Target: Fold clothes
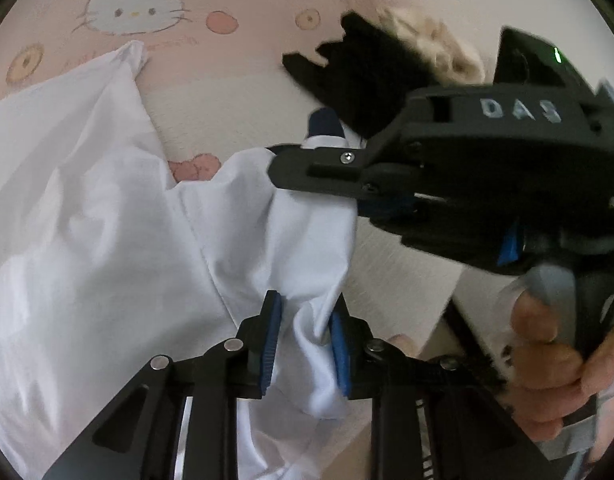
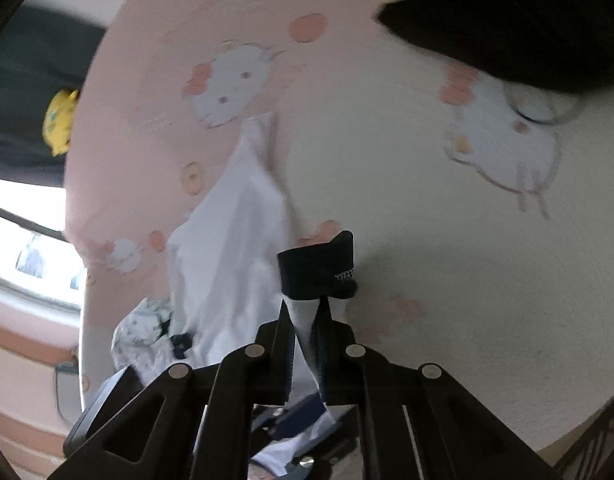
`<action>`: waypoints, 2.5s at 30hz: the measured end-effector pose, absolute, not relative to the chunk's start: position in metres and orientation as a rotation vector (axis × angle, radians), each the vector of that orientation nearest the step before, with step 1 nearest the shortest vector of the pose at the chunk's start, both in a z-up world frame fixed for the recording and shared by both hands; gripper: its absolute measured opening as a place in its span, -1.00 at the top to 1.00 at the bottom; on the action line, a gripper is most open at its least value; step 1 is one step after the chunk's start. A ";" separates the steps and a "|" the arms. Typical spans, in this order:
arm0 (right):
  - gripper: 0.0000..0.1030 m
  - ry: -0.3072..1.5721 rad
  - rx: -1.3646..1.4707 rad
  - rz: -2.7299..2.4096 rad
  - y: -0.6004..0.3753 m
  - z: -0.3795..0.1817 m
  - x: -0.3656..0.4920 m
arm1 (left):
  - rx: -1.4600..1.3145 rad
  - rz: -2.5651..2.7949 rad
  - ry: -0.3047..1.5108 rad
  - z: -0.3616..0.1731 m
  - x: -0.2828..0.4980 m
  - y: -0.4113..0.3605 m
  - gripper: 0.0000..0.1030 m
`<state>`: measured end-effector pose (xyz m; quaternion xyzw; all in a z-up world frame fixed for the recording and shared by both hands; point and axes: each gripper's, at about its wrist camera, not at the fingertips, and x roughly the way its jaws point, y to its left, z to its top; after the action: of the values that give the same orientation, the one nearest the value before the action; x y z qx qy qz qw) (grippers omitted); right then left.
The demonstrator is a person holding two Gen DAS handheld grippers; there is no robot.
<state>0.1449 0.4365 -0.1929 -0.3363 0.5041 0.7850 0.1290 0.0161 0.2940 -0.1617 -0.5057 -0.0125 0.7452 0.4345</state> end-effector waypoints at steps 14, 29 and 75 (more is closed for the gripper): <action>0.85 1.474 -1.106 2.423 0.389 -0.170 0.100 | -1.247 1.905 -0.218 -0.171 -0.016 0.338 0.72; 0.80 1.383 -1.297 2.497 0.341 -0.168 0.066 | -1.298 2.028 -0.194 -0.169 0.003 0.267 0.71; -0.32 0.582 -1.405 2.329 0.274 -0.193 0.129 | -1.464 2.011 -0.339 -0.177 0.003 0.223 -0.05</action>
<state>0.1294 0.2737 -0.1932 -0.4970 0.2058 0.8237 0.1792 0.0030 0.2229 -0.1771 -0.5544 -0.1282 0.7616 0.3101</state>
